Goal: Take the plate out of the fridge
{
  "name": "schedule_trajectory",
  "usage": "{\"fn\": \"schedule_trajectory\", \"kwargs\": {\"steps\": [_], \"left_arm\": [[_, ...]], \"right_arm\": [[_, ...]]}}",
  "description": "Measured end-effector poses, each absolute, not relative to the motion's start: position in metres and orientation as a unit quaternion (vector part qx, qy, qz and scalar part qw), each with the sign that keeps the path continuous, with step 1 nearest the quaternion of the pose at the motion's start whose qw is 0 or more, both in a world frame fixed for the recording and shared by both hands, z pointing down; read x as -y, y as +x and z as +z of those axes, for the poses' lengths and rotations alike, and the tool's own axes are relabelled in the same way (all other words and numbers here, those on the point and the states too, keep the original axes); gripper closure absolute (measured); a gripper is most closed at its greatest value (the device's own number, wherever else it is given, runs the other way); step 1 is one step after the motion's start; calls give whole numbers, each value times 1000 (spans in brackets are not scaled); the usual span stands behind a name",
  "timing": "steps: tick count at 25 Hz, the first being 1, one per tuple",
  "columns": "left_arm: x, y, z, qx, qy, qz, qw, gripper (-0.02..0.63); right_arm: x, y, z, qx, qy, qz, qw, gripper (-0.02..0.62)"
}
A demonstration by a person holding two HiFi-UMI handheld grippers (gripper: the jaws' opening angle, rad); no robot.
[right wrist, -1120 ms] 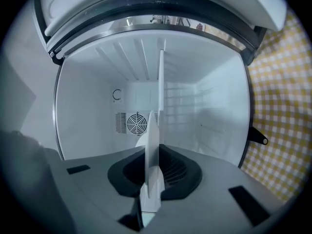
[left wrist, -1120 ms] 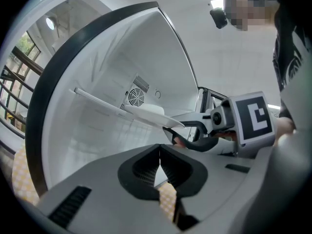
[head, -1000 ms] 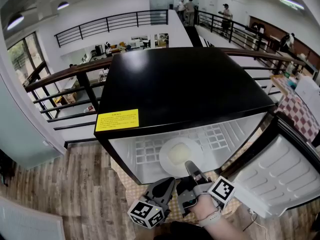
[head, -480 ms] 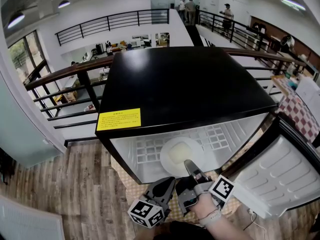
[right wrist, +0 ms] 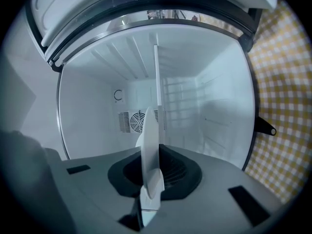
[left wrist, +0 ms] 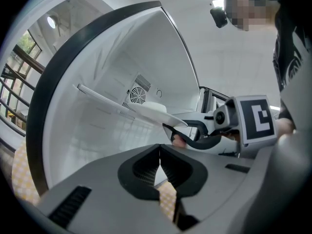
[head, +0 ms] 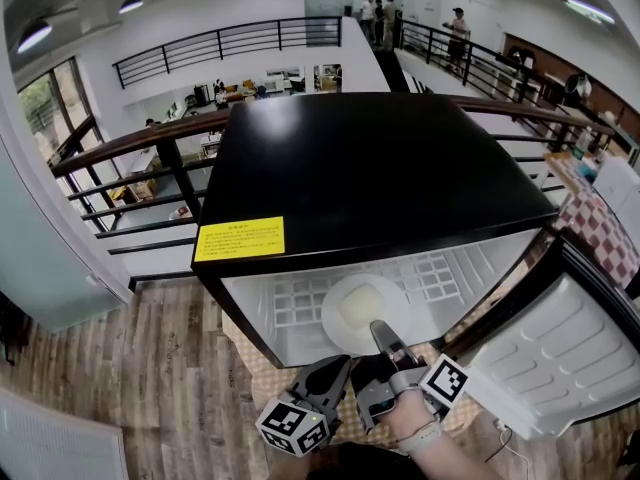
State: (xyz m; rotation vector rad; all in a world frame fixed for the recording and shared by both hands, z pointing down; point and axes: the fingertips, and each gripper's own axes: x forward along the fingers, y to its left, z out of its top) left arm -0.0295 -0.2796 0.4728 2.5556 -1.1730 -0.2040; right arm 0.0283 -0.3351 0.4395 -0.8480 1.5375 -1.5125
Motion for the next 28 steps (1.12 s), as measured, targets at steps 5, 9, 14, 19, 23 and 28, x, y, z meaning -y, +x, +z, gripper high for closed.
{"fn": "schedule_trajectory", "kwargs": {"steps": [5,9,14,19,23,28], "left_arm": [[280,-30,471,413,894,-72,157,597],[278,-30,472,413,894,-71,159,597],[277,-28,471,411,895,-70,157,597],[276,-29,468,412,895,-71,155,597],[273,-28,468,411,896,-71,153,597],[269,-27,466,410,897,-70,151,597]], "right_arm": [[333,29,438,-612,-330,-597,401,548],[332,30,437,-610,-325,-599,405,549],[330,33,437,-611,-328,-595,406,549],[327,34,436,-616,-329,-591,403,549],[324,34,434,-620,-328,-588,403,549],[319,37,434,-621,-330,-585,404,549]]}}
